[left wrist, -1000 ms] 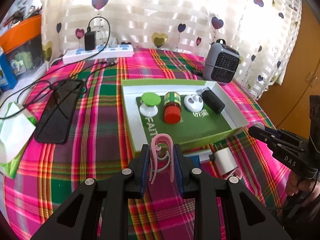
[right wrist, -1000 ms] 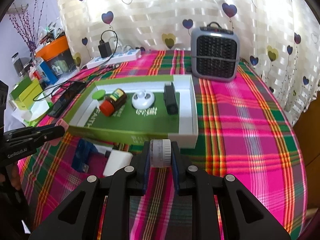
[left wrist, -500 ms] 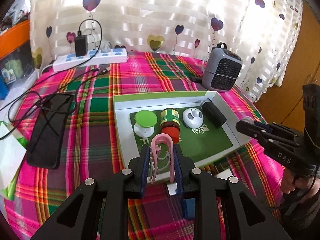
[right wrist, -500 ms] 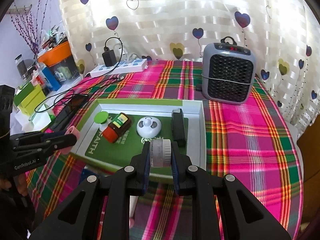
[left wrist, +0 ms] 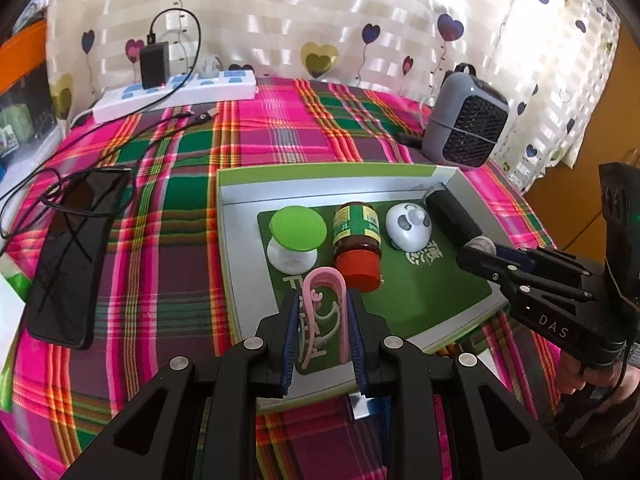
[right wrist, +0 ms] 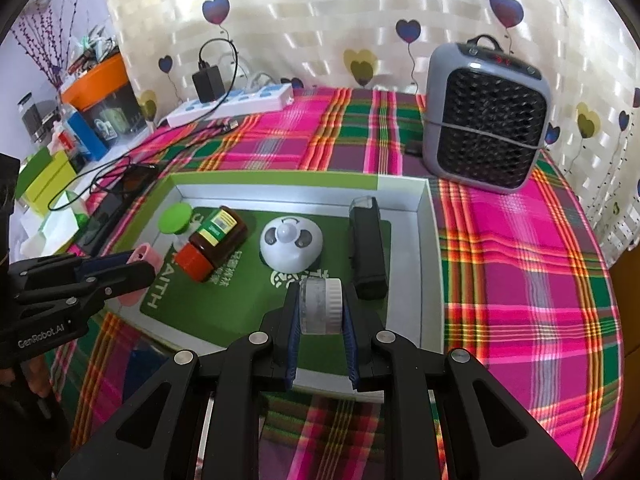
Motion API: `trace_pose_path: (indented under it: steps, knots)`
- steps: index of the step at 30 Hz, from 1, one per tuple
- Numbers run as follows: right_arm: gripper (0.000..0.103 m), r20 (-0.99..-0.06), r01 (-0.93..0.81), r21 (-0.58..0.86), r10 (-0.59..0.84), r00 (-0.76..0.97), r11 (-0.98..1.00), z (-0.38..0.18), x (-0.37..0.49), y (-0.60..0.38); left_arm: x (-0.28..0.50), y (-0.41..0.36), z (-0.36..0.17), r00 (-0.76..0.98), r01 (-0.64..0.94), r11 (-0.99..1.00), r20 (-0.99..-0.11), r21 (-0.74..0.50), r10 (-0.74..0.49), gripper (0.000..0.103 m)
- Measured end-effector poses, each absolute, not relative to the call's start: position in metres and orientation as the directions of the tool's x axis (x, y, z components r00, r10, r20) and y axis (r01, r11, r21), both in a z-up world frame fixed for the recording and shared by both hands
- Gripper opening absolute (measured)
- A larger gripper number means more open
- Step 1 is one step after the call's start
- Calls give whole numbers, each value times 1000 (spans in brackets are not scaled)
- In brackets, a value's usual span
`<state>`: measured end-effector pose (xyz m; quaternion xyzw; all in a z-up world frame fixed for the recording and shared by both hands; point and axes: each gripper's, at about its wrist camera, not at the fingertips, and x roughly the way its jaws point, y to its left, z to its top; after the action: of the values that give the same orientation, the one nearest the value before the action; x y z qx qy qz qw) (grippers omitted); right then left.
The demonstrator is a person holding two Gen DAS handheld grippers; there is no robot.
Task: Organize rigid objects
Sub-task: 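Carry the pink clip and white cylinder over the tray with both tools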
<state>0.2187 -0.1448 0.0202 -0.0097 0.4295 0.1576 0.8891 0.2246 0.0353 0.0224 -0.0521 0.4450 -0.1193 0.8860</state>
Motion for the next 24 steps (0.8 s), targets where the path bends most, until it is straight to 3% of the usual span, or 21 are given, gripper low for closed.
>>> trace_pose_path:
  steps: [24]
  knots:
    - [20, -786, -284, 96, 247, 566, 954, 8, 229, -145, 232, 28, 17, 569, 180, 968, -784, -176, -248, 23]
